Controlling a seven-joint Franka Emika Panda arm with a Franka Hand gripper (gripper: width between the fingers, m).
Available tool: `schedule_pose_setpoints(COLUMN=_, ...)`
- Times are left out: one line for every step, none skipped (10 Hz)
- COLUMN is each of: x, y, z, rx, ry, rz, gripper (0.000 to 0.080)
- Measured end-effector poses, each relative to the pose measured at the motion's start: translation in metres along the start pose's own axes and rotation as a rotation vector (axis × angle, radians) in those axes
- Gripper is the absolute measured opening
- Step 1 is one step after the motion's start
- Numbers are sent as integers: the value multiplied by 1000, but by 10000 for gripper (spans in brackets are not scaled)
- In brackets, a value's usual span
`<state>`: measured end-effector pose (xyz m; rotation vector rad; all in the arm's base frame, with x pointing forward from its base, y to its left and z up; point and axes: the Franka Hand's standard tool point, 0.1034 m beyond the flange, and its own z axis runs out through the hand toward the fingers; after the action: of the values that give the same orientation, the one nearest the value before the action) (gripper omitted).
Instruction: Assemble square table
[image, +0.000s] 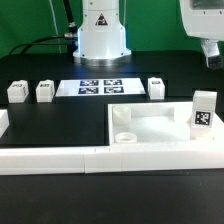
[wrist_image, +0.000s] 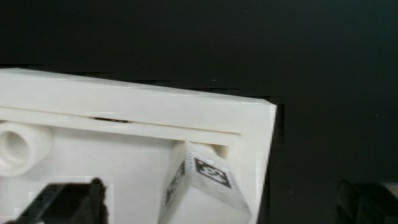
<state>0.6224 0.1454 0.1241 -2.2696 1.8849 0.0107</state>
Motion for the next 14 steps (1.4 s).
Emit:
schedule_pose_setpoints(x=-7, y=12, z=-1, rx=4, ry=1, rz=-35, gripper=649)
schedule_pose_setpoints(x=-13, y=33, z=0, rx=1, ry=3, rz=-178, gripper=649)
schedule_pose_setpoints(x=-11, y=51, z=8, rx=3, ry=16, rz=-267, gripper=649)
schedule_pose_setpoints(x=-5, y=67, z=20, rx=2, ry=38, rz=-337, gripper=649)
schedule_pose_setpoints(x=-4, y=75, z=29, rx=-8, ry=45, rz=-402, gripper=649)
schedule_pose_setpoints(x=-4, y=72, z=27, rx=-9, ry=44, rz=-477, gripper=649)
schedule_pose_setpoints(x=-4, y=72, z=27, rx=-9, ry=44, rz=-541, gripper=649)
schedule_pose_setpoints(x=-3, y=73, z=28, rx=-12, ry=45, rz=-592, gripper=649)
schedule_pose_setpoints(x=-3, y=73, z=28, rx=-14, ry=45, rz=-673, gripper=649)
schedule_pose_setpoints(x=-2, y=74, z=28, rx=-15, ry=46, rz=-751, gripper=649)
schedule_pose_setpoints(x=3, y=84, z=33, rx=-14, ry=59, rz=-855, gripper=649)
schedule_pose_setpoints(x=1, y=101, z=40, rx=-38, ry=49, rz=-919, gripper=649)
schedule_pose_setpoints(x=-1, y=118, z=44, rx=-64, ry=34, rz=-1026, gripper=649)
schedule_pose_setpoints(x=1, y=137, z=48, rx=-86, ry=21, rz=-1121, gripper=649)
